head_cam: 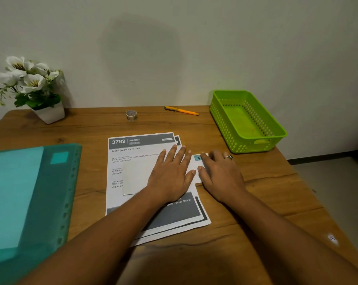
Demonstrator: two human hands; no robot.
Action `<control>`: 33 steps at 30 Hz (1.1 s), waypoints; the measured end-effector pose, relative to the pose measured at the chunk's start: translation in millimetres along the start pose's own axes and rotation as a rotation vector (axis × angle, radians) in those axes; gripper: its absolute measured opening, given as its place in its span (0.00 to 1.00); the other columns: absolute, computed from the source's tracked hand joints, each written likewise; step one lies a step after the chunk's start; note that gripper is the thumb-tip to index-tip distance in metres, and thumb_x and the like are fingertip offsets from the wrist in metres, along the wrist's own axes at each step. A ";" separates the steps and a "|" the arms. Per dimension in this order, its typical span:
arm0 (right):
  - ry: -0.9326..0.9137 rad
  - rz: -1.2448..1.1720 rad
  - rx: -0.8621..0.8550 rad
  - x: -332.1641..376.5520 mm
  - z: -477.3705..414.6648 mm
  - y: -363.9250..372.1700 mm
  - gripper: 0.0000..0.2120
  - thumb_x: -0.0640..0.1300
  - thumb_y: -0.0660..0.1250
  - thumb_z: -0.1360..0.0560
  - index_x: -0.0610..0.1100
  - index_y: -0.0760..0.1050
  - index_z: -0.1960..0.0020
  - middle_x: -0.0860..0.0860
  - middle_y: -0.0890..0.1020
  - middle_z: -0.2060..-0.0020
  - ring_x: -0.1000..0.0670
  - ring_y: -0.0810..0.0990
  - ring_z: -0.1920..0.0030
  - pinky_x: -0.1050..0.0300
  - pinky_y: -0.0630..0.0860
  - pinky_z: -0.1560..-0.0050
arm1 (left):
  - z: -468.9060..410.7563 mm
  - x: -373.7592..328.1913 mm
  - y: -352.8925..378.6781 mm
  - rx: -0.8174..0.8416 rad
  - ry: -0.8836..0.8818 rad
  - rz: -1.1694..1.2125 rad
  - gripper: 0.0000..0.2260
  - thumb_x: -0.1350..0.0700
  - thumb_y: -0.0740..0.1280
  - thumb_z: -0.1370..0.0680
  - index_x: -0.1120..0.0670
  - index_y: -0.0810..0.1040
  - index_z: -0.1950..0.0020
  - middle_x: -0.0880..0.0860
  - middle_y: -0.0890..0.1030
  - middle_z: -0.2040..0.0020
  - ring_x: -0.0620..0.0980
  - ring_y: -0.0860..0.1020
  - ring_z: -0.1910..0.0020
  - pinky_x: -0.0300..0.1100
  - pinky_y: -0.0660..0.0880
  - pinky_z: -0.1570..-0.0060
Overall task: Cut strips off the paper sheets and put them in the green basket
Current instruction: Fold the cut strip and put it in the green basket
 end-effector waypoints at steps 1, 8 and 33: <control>-0.004 -0.013 -0.018 -0.5 1.1 -0.9 0.25 0.58 0.55 0.17 0.46 0.76 0.28 0.47 0.79 0.41 0.45 0.75 0.45 0.50 0.75 0.53 | 0.2 -0.2 -0.1 0.000 -0.001 0.001 0.30 0.38 0.41 0.15 0.50 0.45 0.15 0.52 0.46 0.15 0.54 0.42 0.17 0.57 0.44 0.19; -0.025 -0.109 -0.091 -0.9 2.9 -4.9 0.17 0.53 0.62 0.18 0.46 0.81 0.36 0.48 0.81 0.44 0.47 0.75 0.47 0.51 0.75 0.54 | -0.6 0.2 1.5 0.003 0.001 -0.006 0.30 0.38 0.41 0.15 0.50 0.44 0.15 0.52 0.46 0.15 0.54 0.42 0.17 0.57 0.44 0.19; -0.036 0.017 -0.020 9.4 0.6 3.2 0.29 0.58 0.50 0.21 0.52 0.70 0.23 0.46 0.77 0.38 0.44 0.74 0.41 0.45 0.70 0.45 | -0.2 0.4 4.0 -0.003 0.006 -0.014 0.33 0.38 0.37 0.17 0.51 0.44 0.15 0.53 0.46 0.15 0.54 0.43 0.17 0.57 0.43 0.19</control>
Point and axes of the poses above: each hand's wrist, its own z-axis away from the middle knuckle, its own y-axis out of the palm, x = y × z, the point moved 6 cm from there along -z, towards the middle knuckle
